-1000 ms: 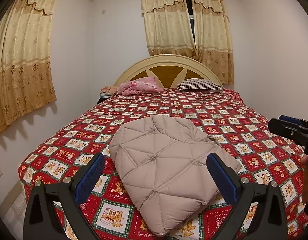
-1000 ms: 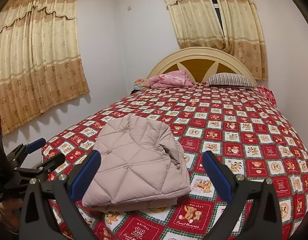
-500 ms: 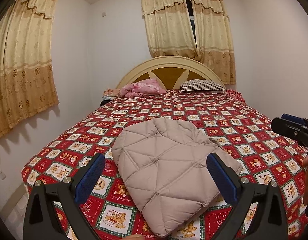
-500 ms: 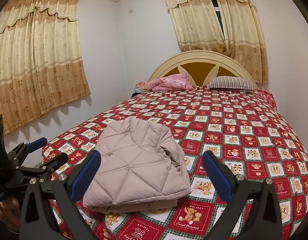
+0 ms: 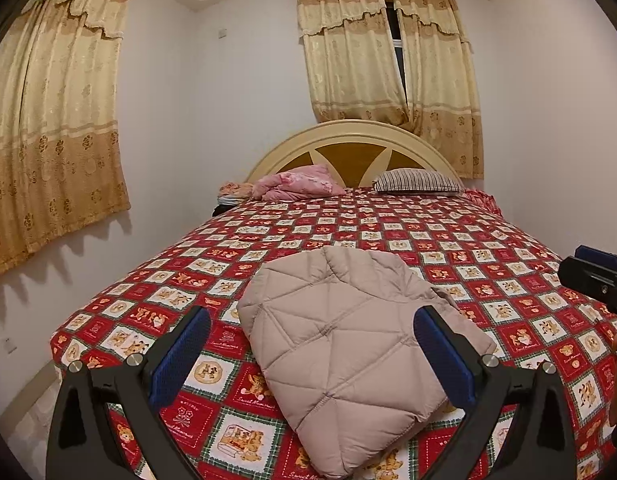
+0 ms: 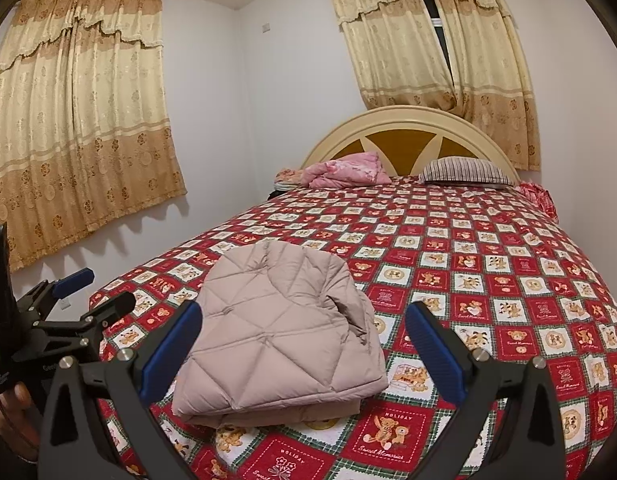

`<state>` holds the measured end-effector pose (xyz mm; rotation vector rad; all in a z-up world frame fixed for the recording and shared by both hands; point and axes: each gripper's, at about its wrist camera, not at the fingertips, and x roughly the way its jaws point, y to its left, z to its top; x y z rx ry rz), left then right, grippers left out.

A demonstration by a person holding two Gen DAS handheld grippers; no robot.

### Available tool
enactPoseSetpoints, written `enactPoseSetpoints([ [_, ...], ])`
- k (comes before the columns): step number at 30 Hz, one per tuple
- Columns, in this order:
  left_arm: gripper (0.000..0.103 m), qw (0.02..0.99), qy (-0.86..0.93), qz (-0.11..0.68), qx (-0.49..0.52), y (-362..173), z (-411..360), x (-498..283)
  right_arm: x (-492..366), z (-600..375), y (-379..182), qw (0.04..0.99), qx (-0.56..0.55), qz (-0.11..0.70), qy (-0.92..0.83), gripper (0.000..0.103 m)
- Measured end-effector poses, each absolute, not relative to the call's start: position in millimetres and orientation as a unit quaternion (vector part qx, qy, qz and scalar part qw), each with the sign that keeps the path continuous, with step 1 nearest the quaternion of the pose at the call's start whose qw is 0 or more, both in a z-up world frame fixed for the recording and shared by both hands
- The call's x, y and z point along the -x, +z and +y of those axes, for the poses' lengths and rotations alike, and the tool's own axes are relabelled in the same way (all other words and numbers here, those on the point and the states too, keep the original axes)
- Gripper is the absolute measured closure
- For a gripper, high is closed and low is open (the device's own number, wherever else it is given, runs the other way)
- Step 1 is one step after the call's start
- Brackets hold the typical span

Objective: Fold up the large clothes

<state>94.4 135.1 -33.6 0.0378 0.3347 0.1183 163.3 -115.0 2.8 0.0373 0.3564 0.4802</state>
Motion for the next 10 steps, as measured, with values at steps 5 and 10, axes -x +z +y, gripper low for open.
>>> enactPoseSetpoints([
  [5,0.001,0.985,0.06,0.16,-0.024,-35.7,135.7,-93.5,-161.3,-113.8,1.8,0.955,-0.017,0.175,0.238,0.0],
  [10,0.001,0.985,0.06,0.16,-0.025,-37.9,135.4,-96.2,-159.9,-112.3,1.1,0.955,-0.016,0.177,0.238,0.0],
])
